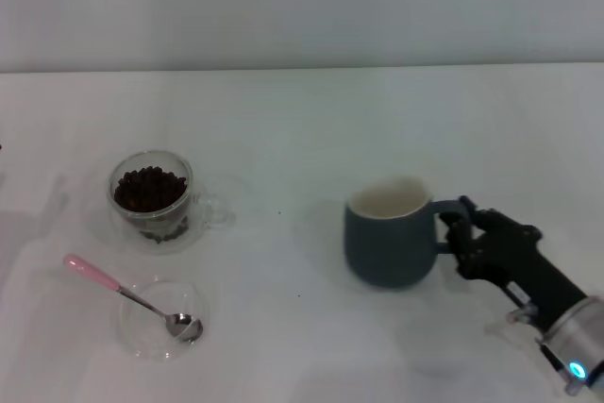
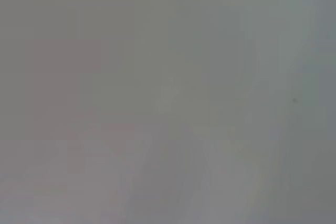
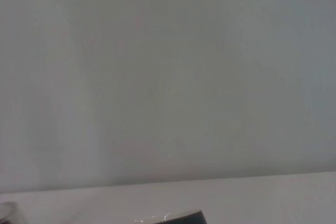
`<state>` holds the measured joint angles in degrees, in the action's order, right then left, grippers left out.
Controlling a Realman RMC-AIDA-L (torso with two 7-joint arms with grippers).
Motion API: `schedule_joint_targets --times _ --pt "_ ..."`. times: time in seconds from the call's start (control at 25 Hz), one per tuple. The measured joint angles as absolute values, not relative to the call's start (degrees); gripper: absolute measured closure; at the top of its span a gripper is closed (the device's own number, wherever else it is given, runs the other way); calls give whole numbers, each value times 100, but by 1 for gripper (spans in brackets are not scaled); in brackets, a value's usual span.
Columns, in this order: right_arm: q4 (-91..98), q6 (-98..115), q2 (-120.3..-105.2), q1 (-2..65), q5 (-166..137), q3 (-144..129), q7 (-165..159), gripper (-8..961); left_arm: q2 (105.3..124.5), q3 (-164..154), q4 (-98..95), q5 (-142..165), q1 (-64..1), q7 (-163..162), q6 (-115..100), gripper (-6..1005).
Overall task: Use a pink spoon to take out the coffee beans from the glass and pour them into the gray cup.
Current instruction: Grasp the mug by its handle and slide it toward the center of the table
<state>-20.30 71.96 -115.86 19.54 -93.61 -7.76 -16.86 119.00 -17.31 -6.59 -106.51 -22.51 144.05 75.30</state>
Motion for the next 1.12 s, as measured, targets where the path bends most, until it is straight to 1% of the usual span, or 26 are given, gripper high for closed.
schedule_joint_targets --times 0.48,0.76,1.12 --pt "-2660 6694 -11613 2260 -9862 -337 -647 753 11893 -1738 -672 -10652 -2262 14405 7576 107" --pt "-2769 6159 -11616 2279 -10769 304 -618 761 11891 -1749 -691 -10652 -2276 14405 7577 107" --pt "-2730 6077 -11586 2256 -11027 251 -552 771 11886 -1740 -703 -10652 -2289 14420 7577 107"
